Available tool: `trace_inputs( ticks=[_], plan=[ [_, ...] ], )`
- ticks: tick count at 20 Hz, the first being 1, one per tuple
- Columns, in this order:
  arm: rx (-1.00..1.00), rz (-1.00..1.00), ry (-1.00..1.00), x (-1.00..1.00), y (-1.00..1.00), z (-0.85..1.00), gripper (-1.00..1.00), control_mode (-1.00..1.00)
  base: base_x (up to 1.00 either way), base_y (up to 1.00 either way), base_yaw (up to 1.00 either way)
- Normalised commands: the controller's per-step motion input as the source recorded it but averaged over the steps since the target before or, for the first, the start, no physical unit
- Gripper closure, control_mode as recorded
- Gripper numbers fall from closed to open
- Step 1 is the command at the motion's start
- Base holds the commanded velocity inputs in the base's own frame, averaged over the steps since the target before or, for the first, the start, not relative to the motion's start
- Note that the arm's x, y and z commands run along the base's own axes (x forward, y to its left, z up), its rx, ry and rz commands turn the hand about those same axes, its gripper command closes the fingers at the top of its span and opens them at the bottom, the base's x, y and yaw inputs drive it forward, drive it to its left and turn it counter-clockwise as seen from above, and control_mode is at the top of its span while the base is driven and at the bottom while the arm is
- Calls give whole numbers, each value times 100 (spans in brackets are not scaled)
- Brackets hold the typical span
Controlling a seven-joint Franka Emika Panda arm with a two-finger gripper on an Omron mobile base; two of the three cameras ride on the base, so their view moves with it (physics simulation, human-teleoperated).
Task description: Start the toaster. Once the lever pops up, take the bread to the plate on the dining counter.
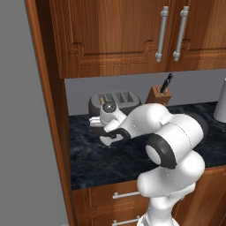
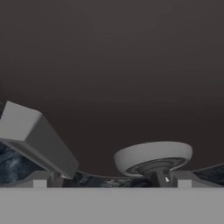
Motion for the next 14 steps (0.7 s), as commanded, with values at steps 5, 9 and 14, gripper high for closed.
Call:
trace_inputs(
  ticks=[5, 9, 14],
  plan=[
    [0, 0, 0, 0, 0, -11, -100, -100, 0, 0, 0],
    [0, 0, 0, 0, 0, -6, -100, -100, 0, 0, 0],
    [0, 0, 0, 0, 0, -2, -100, -100, 0, 0, 0]
  ],
)
